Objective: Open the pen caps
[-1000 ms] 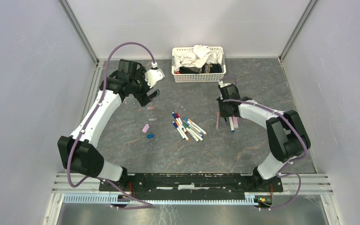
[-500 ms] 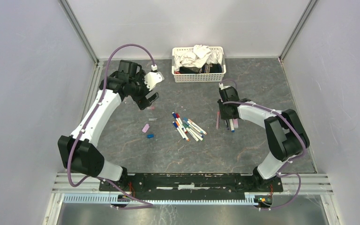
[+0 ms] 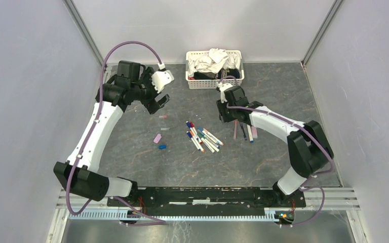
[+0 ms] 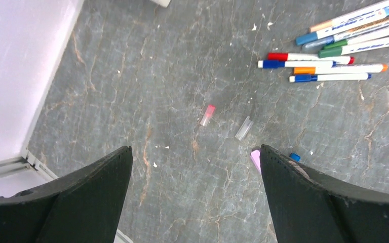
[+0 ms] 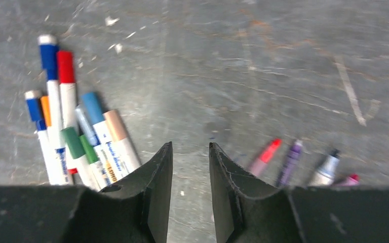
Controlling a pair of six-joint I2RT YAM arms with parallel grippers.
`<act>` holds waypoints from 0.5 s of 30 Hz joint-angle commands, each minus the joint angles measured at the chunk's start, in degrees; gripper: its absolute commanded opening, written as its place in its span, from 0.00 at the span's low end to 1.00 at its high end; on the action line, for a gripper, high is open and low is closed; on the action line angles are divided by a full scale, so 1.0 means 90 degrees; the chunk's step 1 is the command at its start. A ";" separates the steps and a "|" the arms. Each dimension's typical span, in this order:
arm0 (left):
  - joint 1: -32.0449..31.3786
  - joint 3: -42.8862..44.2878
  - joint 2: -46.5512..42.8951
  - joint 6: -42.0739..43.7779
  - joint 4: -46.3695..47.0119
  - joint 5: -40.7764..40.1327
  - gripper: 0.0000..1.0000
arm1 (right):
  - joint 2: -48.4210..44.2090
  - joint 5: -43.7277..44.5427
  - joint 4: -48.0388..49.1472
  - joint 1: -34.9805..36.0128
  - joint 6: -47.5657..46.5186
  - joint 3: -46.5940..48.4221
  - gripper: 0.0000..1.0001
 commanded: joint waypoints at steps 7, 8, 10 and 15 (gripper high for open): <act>0.0003 0.0265 -0.0283 0.0019 -0.0350 0.0724 1.00 | 0.0807 -0.1003 0.0138 0.0716 -0.0636 0.0075 0.35; 0.0007 0.0271 -0.0286 0.0017 -0.0344 0.0739 1.00 | 0.0833 -0.1001 0.0145 0.0730 -0.0628 0.0057 0.34; 0.0008 0.0278 -0.0285 0.0017 -0.0346 0.0726 1.00 | 0.0879 -0.1013 0.0174 0.0760 -0.0625 0.0005 0.34; 0.0002 0.0221 -0.0265 0.0052 -0.0353 0.0638 1.00 | 0.1012 -0.0856 0.0161 0.0767 -0.0625 -0.0093 0.33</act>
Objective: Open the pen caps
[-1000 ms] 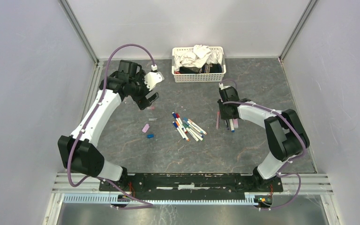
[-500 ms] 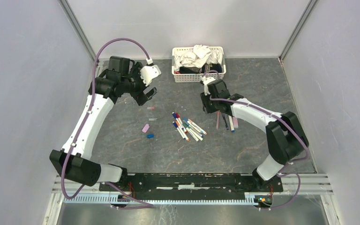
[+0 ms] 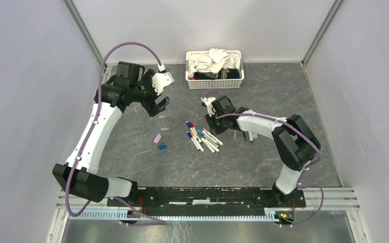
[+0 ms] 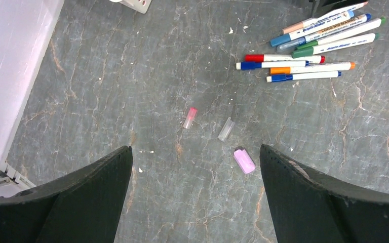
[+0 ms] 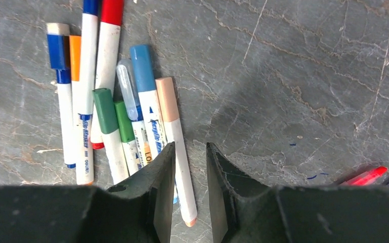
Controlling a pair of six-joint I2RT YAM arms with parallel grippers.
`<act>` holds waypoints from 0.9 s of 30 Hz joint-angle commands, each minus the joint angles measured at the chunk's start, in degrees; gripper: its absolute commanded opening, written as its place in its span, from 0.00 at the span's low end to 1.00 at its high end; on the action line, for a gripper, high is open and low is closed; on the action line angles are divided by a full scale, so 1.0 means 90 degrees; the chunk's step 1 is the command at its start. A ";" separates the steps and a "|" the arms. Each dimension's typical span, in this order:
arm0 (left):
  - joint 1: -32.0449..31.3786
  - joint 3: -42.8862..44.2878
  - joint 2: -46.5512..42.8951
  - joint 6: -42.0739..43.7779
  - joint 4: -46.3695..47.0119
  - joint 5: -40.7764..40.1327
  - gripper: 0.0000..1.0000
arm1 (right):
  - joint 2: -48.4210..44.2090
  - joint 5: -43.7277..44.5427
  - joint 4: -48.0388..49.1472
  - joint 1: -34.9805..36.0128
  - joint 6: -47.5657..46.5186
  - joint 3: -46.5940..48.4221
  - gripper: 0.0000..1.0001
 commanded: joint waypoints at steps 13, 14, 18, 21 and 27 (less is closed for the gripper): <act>0.0003 0.0060 -0.0254 0.0197 -0.0162 0.0206 1.00 | 0.0003 0.0536 0.0153 0.0005 -0.0086 -0.0380 0.31; 0.0003 0.0059 -0.0252 0.0198 -0.0161 0.0215 1.00 | -0.0120 0.0562 0.0158 0.0004 -0.0040 -0.0375 0.31; 0.0002 0.0086 -0.0242 0.0202 -0.0161 0.0247 1.00 | -0.0515 0.0629 0.0163 0.0005 0.0055 -0.0279 0.32; 0.0002 0.0098 -0.0233 0.0189 -0.0162 0.0273 1.00 | -0.0647 0.0327 0.0182 0.0058 0.0083 -0.0294 0.32; 0.0007 0.0096 -0.0196 0.0156 -0.0182 0.0319 1.00 | -0.0462 -0.0034 0.0267 0.0210 0.0056 -0.0493 0.35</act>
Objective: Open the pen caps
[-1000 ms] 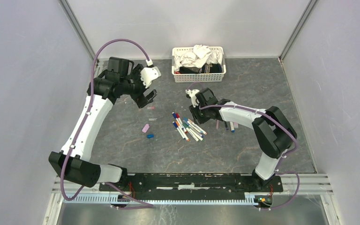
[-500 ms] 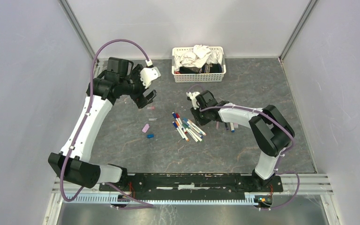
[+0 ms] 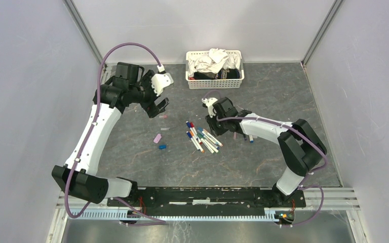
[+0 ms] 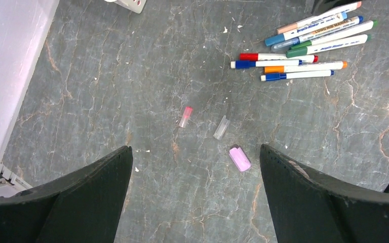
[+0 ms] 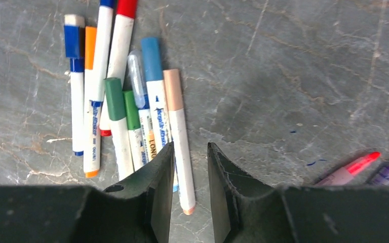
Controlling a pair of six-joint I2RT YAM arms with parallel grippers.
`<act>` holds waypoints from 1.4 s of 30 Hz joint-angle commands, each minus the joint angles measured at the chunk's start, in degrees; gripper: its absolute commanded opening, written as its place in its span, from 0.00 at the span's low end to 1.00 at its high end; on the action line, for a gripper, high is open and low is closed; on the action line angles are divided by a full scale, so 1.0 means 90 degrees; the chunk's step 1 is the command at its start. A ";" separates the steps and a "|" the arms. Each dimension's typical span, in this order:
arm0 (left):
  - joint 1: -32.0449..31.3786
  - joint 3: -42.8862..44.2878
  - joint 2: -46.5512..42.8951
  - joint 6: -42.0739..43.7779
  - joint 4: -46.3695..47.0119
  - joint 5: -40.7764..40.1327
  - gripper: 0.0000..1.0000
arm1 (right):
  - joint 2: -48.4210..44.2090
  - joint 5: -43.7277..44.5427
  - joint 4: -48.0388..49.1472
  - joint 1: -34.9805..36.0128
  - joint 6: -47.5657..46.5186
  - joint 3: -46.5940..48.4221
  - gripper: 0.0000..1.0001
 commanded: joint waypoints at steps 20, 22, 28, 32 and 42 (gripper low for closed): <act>0.0002 0.0027 -0.0137 0.0413 -0.0380 0.0629 1.00 | 0.0563 0.0346 0.0156 0.0103 -0.0120 -0.0417 0.28; 0.0002 -0.0047 -0.0126 0.0660 -0.0572 0.0765 1.00 | 0.0531 0.0184 0.0243 0.0096 -0.0111 -0.0483 0.26; 0.0002 -0.0816 -0.0316 0.1885 -0.0926 0.1219 1.00 | 0.0097 -0.0461 0.0134 0.0005 -0.0069 -0.0123 0.02; -0.0029 -0.1219 -0.0463 0.2622 -0.1033 0.1689 1.00 | -0.0185 -0.1394 -0.0176 -0.0132 -0.0085 0.0393 0.00; -0.0851 -0.1429 -0.0149 0.3577 -0.1130 0.1688 1.00 | -0.0273 -0.4824 -0.0552 -0.0134 -0.0022 0.1026 0.00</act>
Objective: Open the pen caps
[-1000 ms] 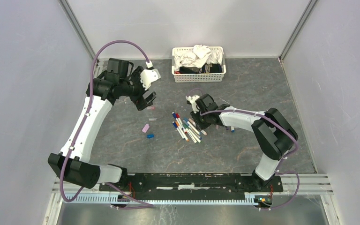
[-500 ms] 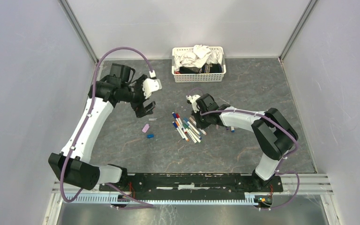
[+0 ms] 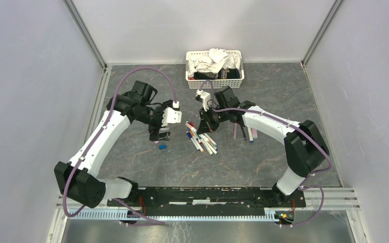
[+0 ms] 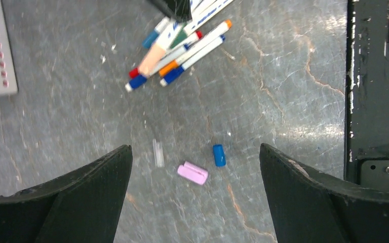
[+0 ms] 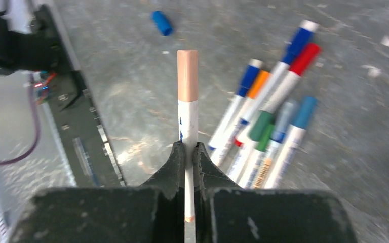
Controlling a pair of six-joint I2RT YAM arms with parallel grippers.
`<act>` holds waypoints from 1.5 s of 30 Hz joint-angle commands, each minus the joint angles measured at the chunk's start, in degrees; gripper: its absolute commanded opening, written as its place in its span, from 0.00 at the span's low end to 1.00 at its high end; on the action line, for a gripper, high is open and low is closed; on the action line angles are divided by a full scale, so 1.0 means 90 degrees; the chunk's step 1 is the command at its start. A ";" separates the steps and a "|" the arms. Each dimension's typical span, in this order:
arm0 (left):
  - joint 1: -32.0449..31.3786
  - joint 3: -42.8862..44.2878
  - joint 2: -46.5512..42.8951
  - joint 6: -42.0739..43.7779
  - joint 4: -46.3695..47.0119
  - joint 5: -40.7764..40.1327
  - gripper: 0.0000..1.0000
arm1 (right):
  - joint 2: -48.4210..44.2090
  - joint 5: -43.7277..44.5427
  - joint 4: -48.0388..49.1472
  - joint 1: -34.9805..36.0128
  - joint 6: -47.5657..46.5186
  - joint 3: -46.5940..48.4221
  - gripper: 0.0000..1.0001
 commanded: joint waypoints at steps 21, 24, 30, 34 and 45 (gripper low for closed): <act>-0.2067 -0.0644 0.0278 0.0972 0.0993 -0.1555 0.43 | 0.0251 -0.3141 0.0633 0.0371 0.0714 0.0287 0.00; -0.2115 -0.0680 0.0314 0.1121 0.0885 -0.1702 0.16 | 0.0315 -0.3138 0.0769 0.0363 0.0827 0.0264 0.00; -0.2161 -0.0531 0.0347 0.0943 0.0760 -0.1783 0.02 | 0.0492 -0.3061 0.1609 0.0400 0.1491 -0.0093 0.35; -0.2161 -0.0366 0.0419 0.0905 0.0565 -0.1762 0.02 | 0.0749 -0.3023 0.1645 0.0493 0.1564 0.0035 0.36; -0.0809 0.0077 0.0757 0.1541 0.0269 -0.2376 0.02 | 0.0142 -0.2024 0.0529 0.0241 0.0525 -0.0734 0.00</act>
